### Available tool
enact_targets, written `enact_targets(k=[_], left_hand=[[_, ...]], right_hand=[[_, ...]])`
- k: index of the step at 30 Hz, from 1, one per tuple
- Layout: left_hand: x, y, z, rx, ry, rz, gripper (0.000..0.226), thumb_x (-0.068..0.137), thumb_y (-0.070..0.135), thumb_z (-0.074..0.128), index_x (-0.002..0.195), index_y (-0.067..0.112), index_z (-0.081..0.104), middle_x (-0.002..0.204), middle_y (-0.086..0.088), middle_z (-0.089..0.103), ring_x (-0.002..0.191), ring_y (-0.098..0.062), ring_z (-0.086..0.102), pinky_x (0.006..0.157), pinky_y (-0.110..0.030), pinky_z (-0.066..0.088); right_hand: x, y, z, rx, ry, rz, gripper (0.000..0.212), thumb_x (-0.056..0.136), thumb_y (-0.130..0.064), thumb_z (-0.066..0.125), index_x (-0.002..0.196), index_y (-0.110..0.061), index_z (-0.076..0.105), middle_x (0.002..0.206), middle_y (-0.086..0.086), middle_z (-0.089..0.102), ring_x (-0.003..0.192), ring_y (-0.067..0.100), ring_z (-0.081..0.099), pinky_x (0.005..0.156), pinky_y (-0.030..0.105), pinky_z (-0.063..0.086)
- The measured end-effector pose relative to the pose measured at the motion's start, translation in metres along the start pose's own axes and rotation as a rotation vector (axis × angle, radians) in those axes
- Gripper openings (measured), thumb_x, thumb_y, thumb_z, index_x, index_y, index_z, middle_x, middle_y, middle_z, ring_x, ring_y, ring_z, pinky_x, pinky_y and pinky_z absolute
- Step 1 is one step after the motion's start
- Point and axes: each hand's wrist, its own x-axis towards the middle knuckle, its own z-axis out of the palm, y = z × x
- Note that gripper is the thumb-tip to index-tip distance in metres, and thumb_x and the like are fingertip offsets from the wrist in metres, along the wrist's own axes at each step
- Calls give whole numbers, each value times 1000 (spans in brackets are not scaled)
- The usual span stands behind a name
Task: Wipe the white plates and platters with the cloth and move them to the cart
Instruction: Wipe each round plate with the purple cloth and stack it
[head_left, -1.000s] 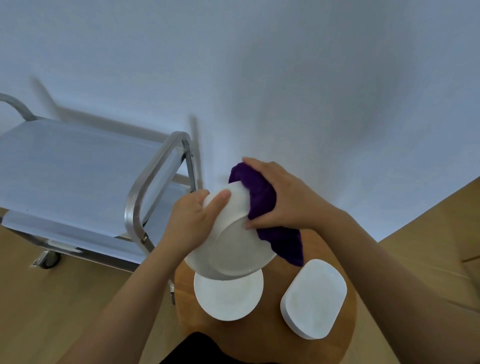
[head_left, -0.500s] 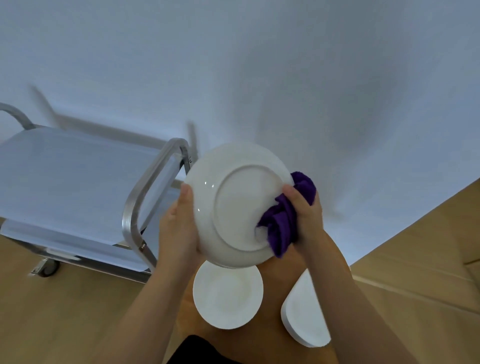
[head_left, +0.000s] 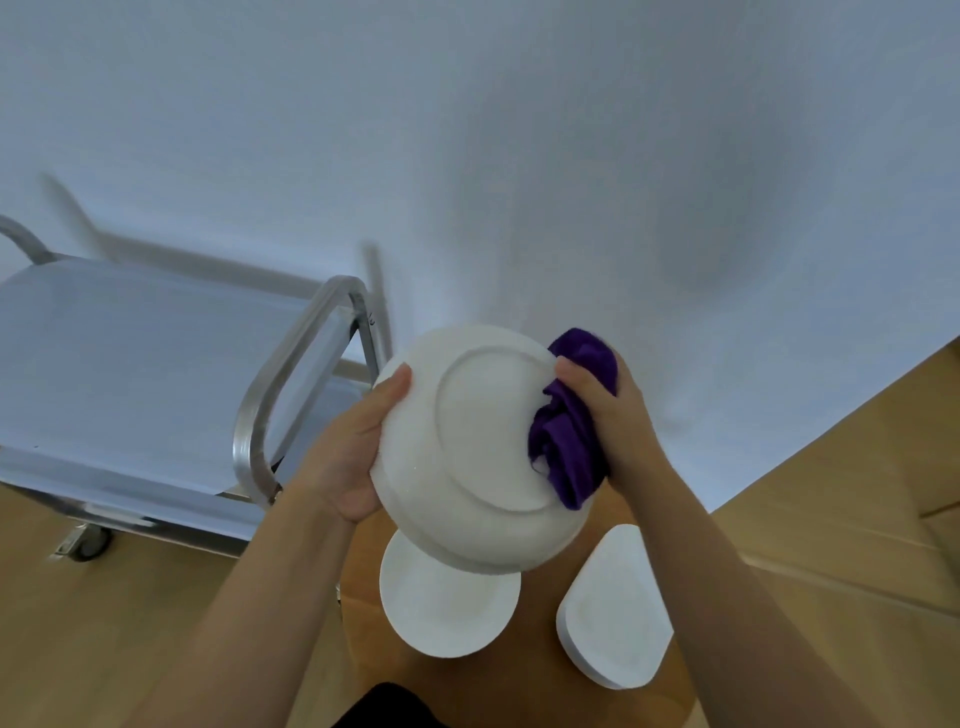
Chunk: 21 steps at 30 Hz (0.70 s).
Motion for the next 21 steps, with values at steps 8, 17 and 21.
enact_targets(k=[8,17,21], left_hand=[[11,-33,30,-95,322,140,55,64,51,63,108,18,62,96,-4,74,85,-21,72,59,-33,57],[9,-20,6,93,304,169,48,68,46,63,104,16,65,97,-4,74,87,-20,71,60,-30,56],[3,-27,12,159,241,121,55,65,46,65,108,13,65,97,-7,74,86,-22,71,60,-29,56]], right_hand=[[-57,46,52,134,413,-50,55,82,-43,58,131,-40,35,131,-2,48,115,13,53,84,16,46],[-63,33,28,107,302,-143,38,75,-27,51,105,-49,61,110,-29,59,105,-4,55,92,21,47],[-37,2,37,-100,127,-185,54,79,-32,47,128,-52,39,127,-32,44,119,-2,45,106,37,38]])
